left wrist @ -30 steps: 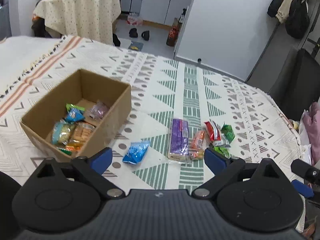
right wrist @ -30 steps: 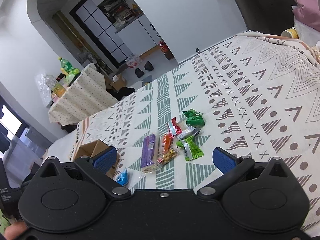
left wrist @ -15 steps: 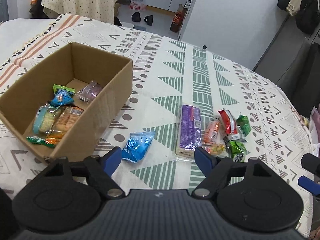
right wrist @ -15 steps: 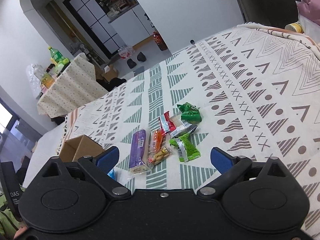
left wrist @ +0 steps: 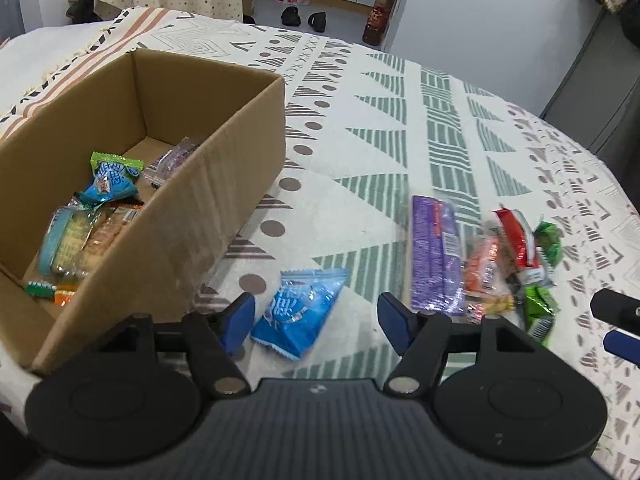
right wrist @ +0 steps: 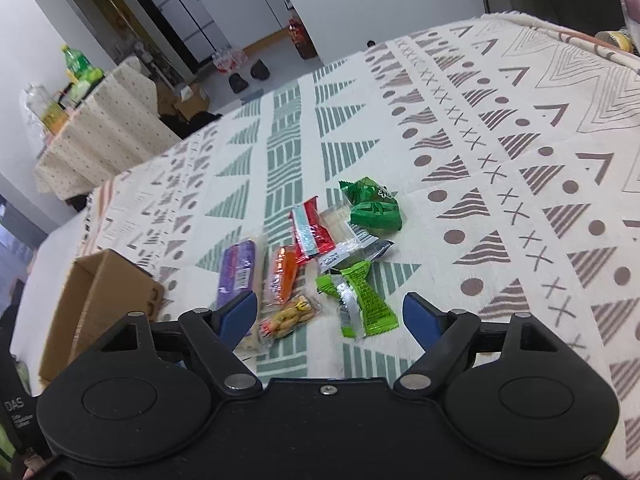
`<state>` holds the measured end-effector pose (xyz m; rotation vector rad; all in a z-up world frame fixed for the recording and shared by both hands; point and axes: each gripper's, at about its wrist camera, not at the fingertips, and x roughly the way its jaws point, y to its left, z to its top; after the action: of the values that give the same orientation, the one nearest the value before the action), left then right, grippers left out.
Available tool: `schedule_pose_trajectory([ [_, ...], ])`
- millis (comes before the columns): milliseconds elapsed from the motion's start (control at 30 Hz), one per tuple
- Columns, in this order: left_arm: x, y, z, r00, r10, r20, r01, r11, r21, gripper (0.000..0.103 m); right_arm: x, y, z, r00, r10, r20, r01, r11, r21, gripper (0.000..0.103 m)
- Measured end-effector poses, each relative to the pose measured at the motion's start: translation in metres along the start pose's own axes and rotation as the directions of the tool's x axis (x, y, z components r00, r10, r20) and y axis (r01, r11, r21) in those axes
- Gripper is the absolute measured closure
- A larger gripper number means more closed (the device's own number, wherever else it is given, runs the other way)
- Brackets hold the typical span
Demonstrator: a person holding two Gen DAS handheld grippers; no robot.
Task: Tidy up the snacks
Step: 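Grasp the blue packet with the left gripper while the right gripper grasps the green candy, then carry the blue packet and green candy over the box and open both grippers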
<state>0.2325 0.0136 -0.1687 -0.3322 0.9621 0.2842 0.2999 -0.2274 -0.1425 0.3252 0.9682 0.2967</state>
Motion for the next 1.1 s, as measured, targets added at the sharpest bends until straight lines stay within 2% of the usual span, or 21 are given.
schedule_pose_trajectory([
  [133, 0.016, 0.002, 0.000, 0.999, 0.025, -0.042, -0.026, 1.000, -0.008, 0.052, 0.023, 0.003, 0.004, 0.998, -0.044, -0.040, 0.042, 0.998, -0.040, 0.024],
  [200, 0.022, 0.005, 0.000, 0.998, 0.037, -0.052, -0.038, 0.999, -0.013, 0.065, 0.032, 0.004, 0.005, 0.997, -0.058, -0.058, 0.054, 0.997, -0.055, 0.026],
  [300, 0.023, 0.006, 0.002, 0.998, 0.045, -0.049, -0.046, 0.999, -0.009, 0.071, 0.040, 0.005, 0.004, 0.995, -0.074, -0.072, 0.069, 0.995, -0.075, 0.027],
  [433, 0.023, 0.006, 0.004, 0.998, 0.044, -0.045, -0.045, 0.999, -0.021, 0.072, 0.049, 0.005, 0.004, 0.992, -0.091, -0.088, 0.083, 0.993, -0.087, 0.029],
  [533, 0.021, 0.004, 0.004, 0.998, 0.037, -0.042, -0.038, 0.999, -0.023, 0.074, 0.057, 0.006, 0.005, 0.991, -0.094, -0.098, 0.085, 0.991, -0.099, 0.035],
  [633, 0.017, 0.002, 0.005, 0.999, 0.031, -0.036, -0.032, 0.999, -0.025, 0.074, 0.064, 0.004, 0.002, 0.988, -0.102, -0.118, 0.089, 0.990, -0.109, 0.054],
  [667, 0.015, 0.001, 0.005, 0.999, 0.028, -0.033, -0.028, 0.999, -0.025, 0.074, 0.064, 0.003, 0.001, 0.987, -0.111, -0.116, 0.098, 0.988, -0.119, 0.066],
  [700, 0.013, 0.001, 0.006, 0.999, 0.026, -0.029, -0.026, 0.999, -0.024, 0.074, 0.063, 0.003, 0.000, 0.988, -0.109, -0.112, 0.094, 0.987, -0.129, 0.069],
  [867, -0.003, -0.003, 0.010, 1.000, 0.011, -0.003, -0.011, 1.000, -0.017, 0.074, 0.045, 0.003, 0.001, 0.995, -0.071, -0.076, 0.061, 0.990, -0.130, 0.075],
  [1100, -0.032, -0.008, 0.012, 0.999, -0.016, 0.043, 0.016, 1.000, -0.003, 0.074, 0.018, 0.011, 0.005, 1.000, -0.015, -0.004, 0.014, 0.992, -0.129, 0.075],
])
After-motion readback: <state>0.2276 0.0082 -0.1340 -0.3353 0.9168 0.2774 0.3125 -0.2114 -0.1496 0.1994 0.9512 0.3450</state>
